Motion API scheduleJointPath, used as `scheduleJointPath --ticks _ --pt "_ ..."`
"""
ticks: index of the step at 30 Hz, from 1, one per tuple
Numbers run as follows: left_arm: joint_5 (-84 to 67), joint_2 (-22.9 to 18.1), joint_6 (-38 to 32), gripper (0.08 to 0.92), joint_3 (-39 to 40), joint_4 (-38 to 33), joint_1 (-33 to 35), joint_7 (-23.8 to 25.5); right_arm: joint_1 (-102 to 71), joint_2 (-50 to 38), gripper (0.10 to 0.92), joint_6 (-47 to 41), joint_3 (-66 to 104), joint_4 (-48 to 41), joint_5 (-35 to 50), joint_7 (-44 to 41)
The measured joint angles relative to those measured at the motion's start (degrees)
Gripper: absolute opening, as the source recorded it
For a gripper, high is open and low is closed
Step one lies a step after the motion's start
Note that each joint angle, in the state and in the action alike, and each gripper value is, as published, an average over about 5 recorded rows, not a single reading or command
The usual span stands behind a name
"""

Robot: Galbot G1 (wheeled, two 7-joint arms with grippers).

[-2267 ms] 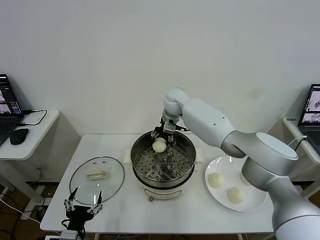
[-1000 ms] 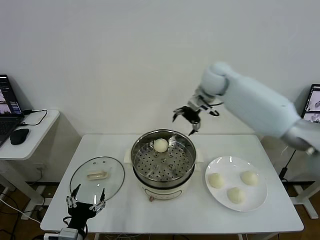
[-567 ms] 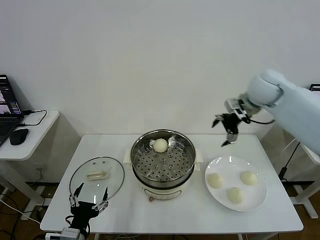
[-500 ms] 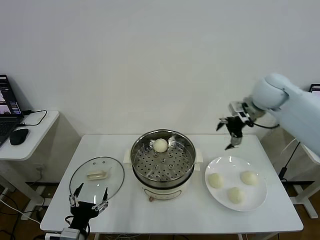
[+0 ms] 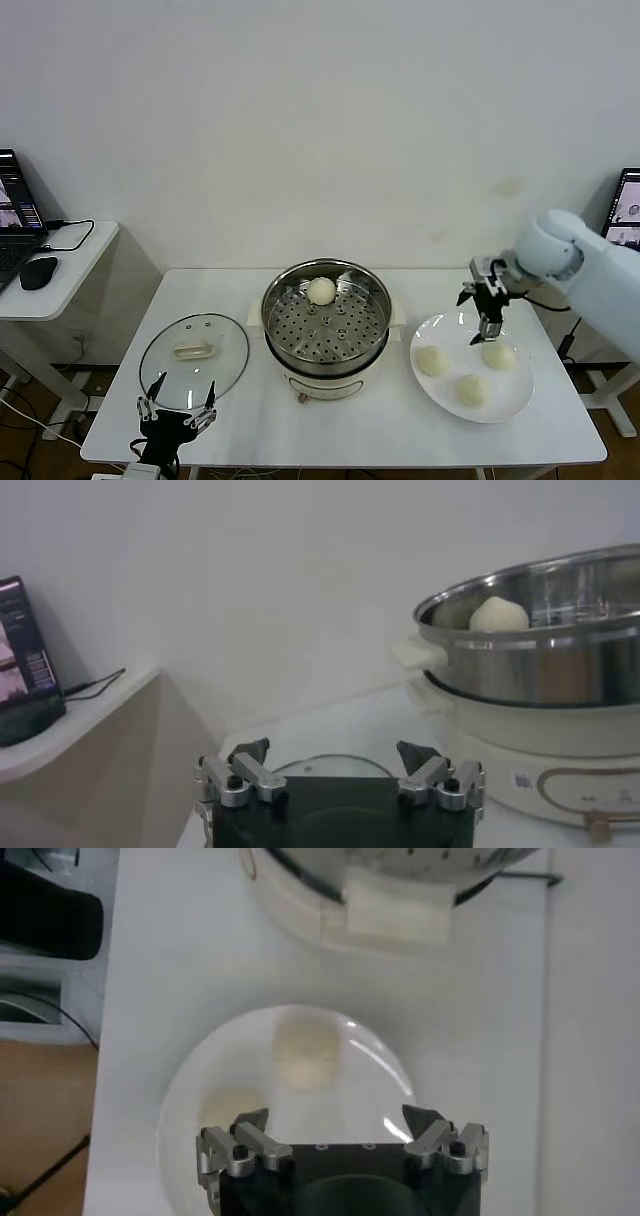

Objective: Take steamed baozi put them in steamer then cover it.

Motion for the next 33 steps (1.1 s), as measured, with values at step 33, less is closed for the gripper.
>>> scheduleJointPath --ticks 33 --pt "0.4 0.3 -0.1 0.823 0.0 3.5 -0.8 -0.1 -13.6 10.2 0.823 0.4 6.1 -7.8 -8.3 7.0"
